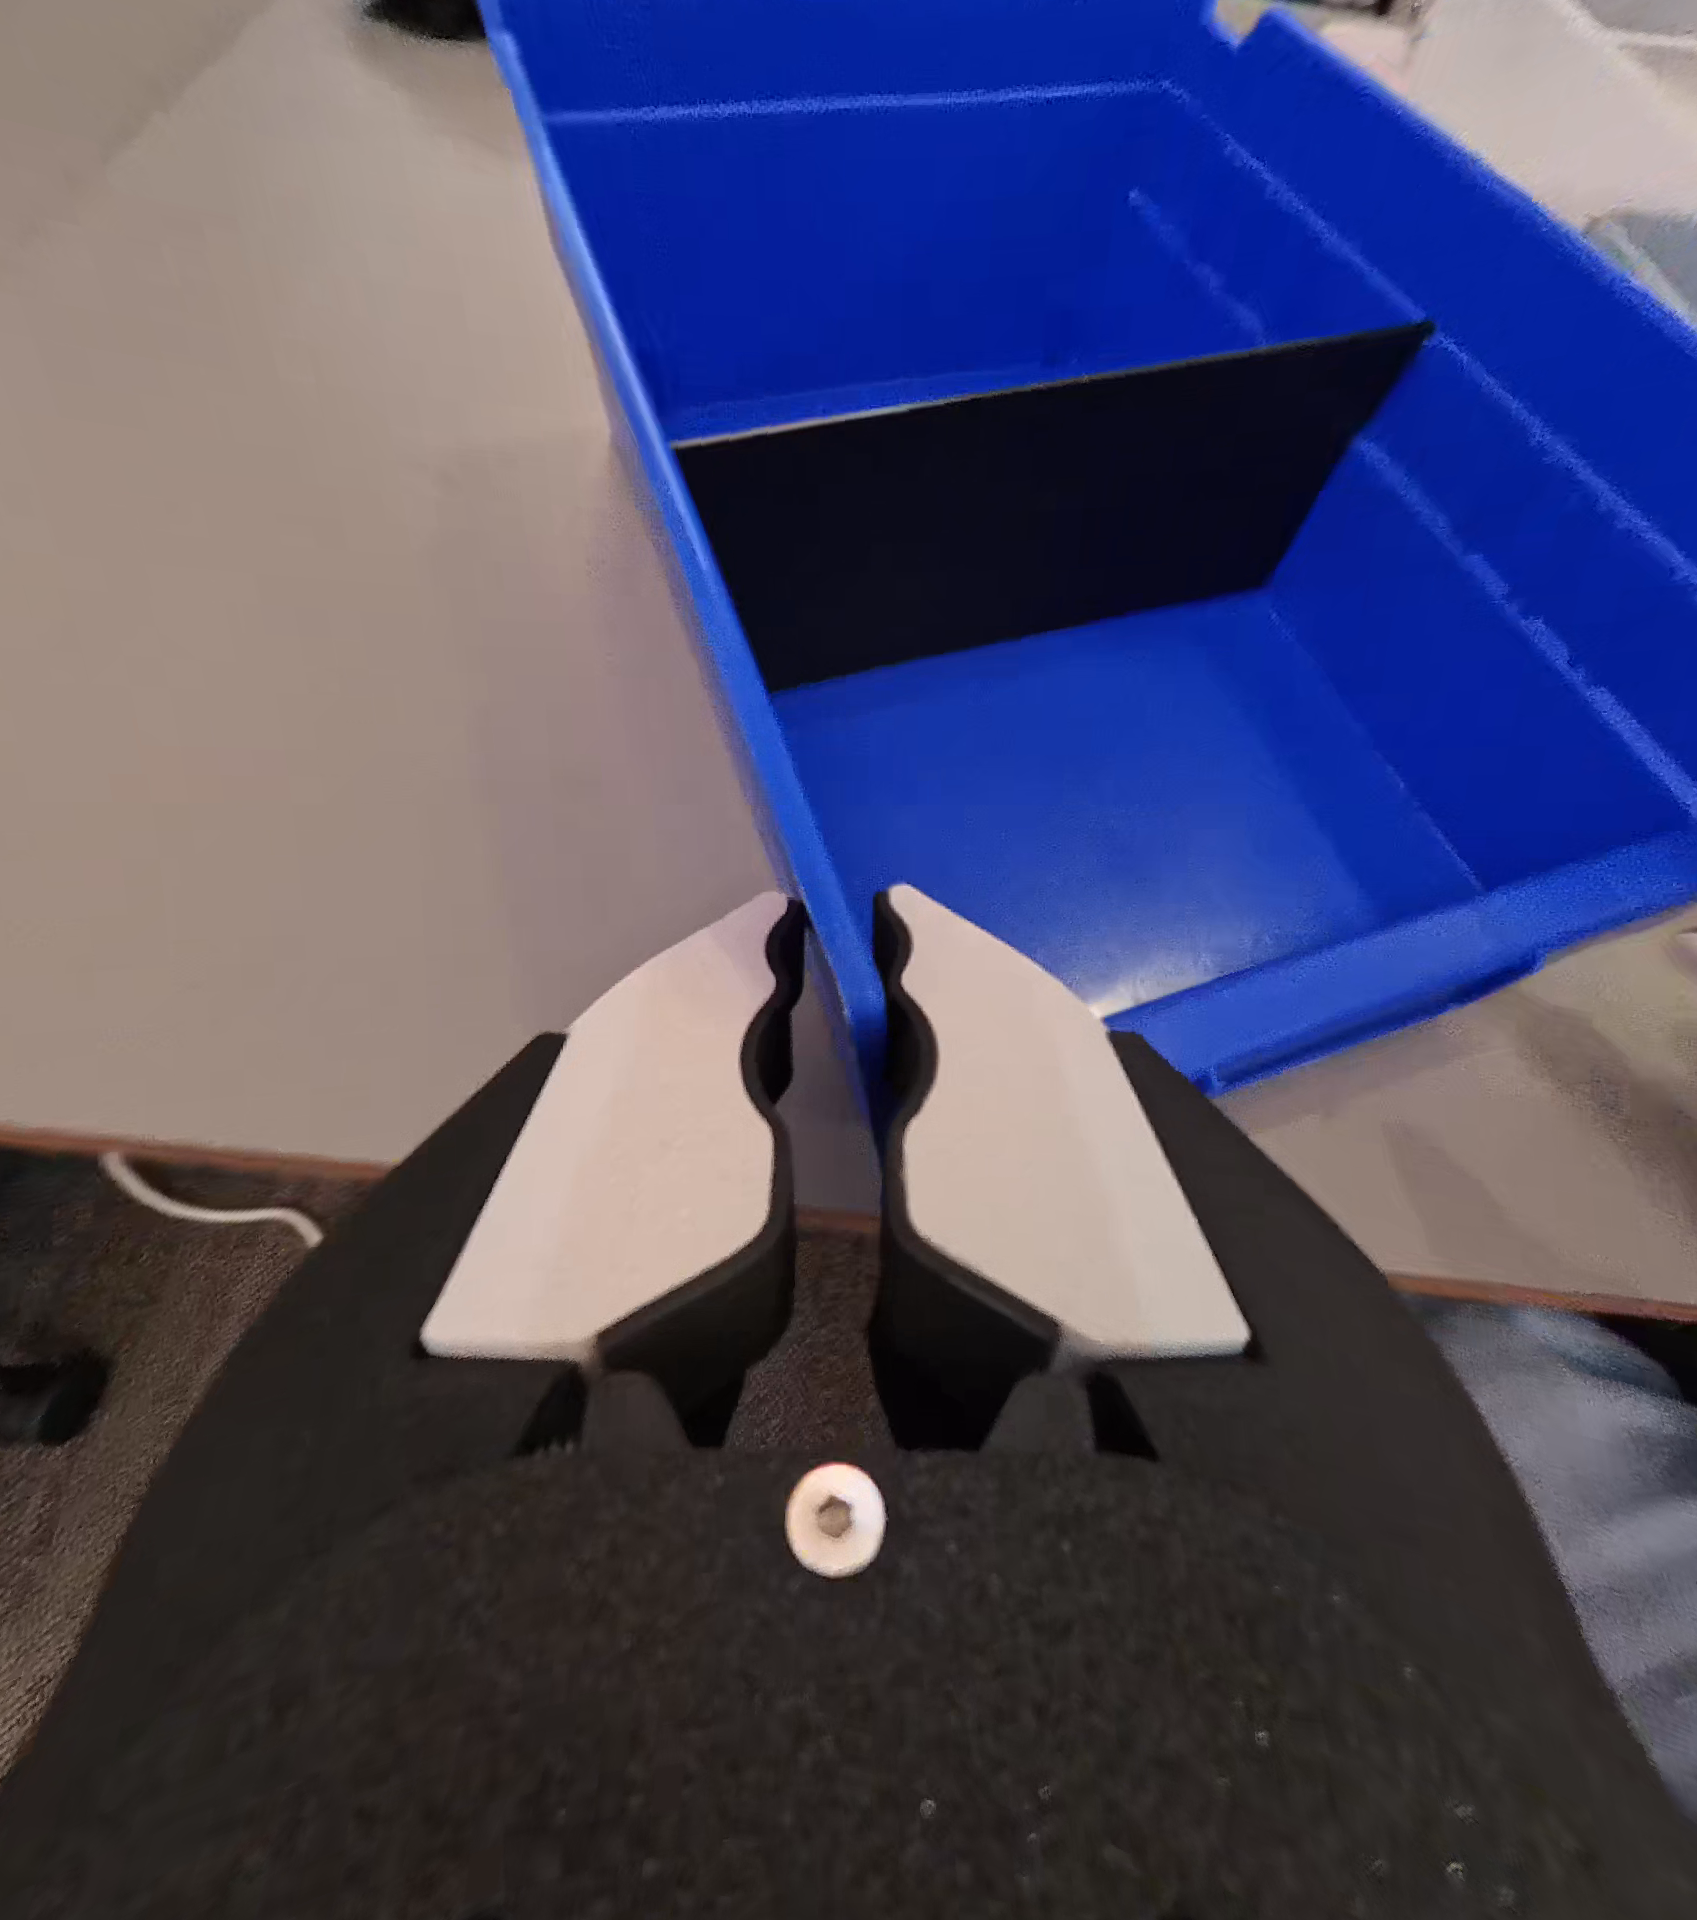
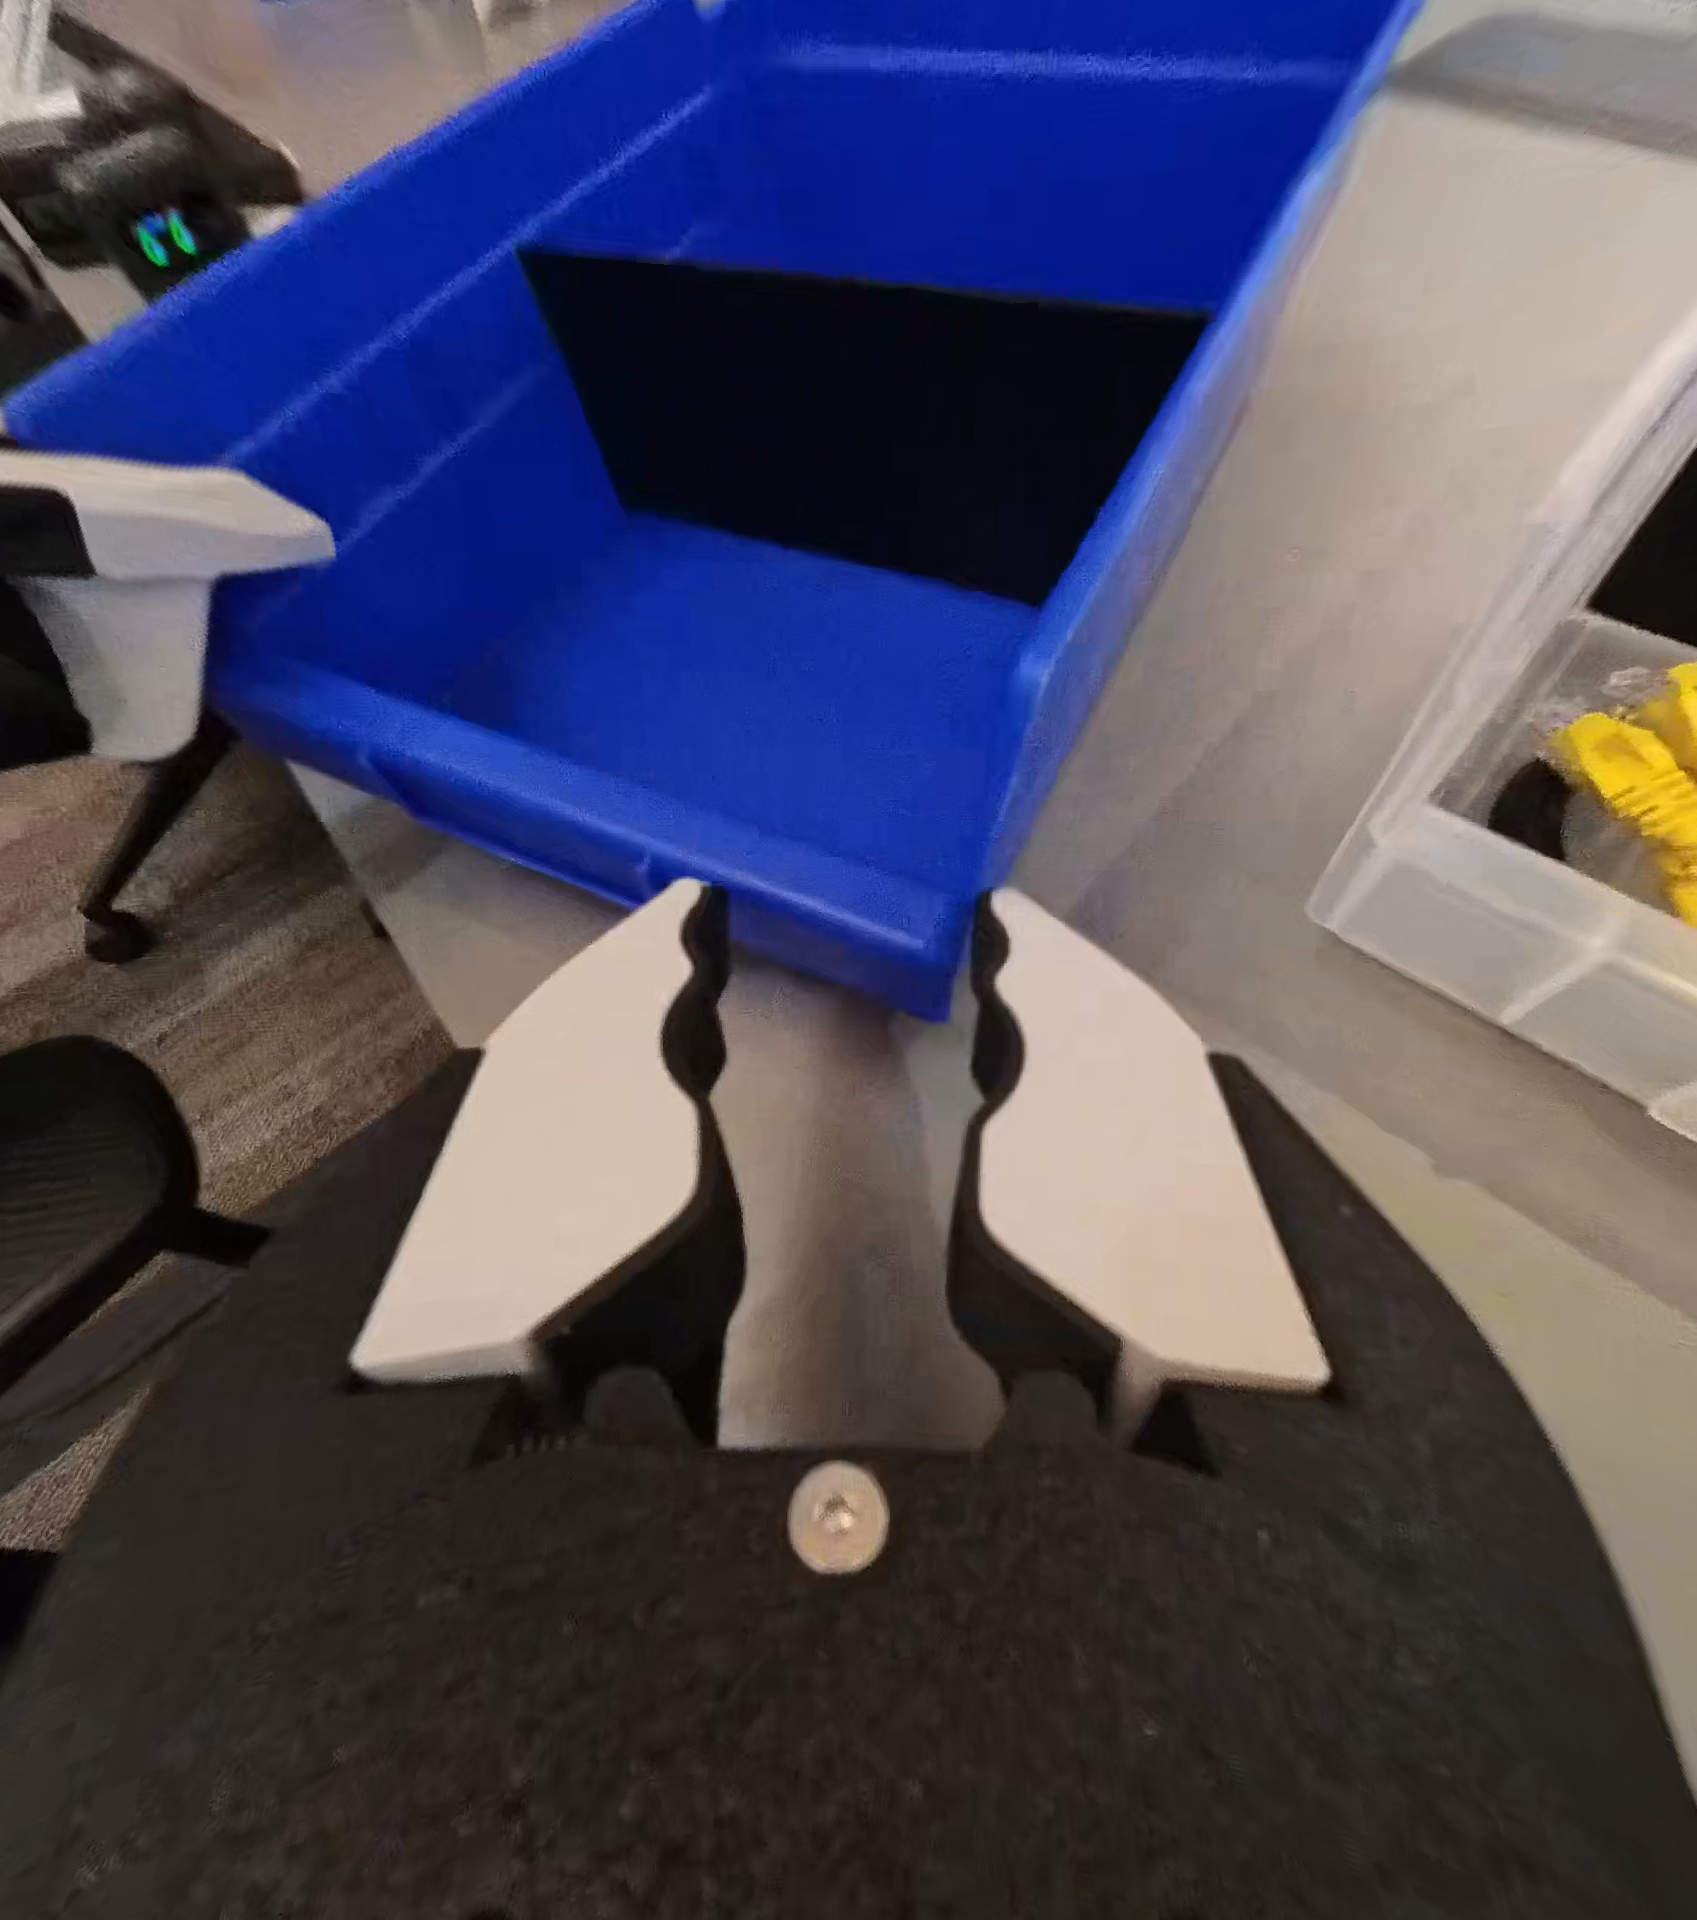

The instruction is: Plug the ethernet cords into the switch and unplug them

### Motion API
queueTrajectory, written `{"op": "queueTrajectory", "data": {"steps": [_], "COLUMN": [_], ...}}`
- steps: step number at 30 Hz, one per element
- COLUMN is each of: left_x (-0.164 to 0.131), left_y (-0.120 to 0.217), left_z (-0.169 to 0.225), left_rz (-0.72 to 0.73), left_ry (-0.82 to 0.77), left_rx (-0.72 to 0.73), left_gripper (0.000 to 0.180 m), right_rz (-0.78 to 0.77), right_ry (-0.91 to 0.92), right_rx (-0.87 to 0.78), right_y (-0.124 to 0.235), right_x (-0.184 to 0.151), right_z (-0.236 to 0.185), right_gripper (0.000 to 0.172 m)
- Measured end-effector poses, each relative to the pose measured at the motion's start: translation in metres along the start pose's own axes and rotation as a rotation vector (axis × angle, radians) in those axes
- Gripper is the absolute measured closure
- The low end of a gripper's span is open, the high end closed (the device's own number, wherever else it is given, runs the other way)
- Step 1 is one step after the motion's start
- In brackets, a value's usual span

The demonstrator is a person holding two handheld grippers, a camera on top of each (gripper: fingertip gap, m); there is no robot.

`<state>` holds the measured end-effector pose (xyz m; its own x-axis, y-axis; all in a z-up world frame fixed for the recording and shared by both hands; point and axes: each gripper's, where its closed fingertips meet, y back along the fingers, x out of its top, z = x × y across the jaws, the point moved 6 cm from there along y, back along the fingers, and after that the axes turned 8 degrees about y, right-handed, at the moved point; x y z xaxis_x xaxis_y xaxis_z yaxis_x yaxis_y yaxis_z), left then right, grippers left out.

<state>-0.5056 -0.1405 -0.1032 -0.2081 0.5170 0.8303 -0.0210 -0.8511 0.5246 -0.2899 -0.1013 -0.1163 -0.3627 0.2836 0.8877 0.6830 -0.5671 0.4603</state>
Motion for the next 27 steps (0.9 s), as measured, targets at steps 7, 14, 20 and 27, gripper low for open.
{"op": "queueTrajectory", "data": {"steps": [7, 14, 20, 27], "left_x": [-0.011, -0.011, 0.051, 0.124], "left_y": [0.019, 0.045, 0.094, 0.08], "left_z": [-0.006, 0.029, 0.093, 0.236], "left_rz": [0.013, 0.08, 0.385, 0.517], "left_ry": [-0.027, -0.167, -0.347, -0.448], "left_rx": [0.042, 0.031, 0.053, -0.132], "left_gripper": [0.173, 0.171, 0.169, 0.168], "right_rz": [0.064, 0.03, 0.275, 0.413], "right_ry": [0.12, 0.023, 0.136, 0.129], "right_rx": [-0.127, -0.103, -0.279, -0.593], "right_y": [0.01, 0.023, 0.097, 0.217], "right_x": [0.016, 0.018, 0.079, 0.122], "right_z": [-0.01, 0.011, 0.037, 0.132], "right_gripper": [0.094, 0.156, 0.163, 0.167]}}
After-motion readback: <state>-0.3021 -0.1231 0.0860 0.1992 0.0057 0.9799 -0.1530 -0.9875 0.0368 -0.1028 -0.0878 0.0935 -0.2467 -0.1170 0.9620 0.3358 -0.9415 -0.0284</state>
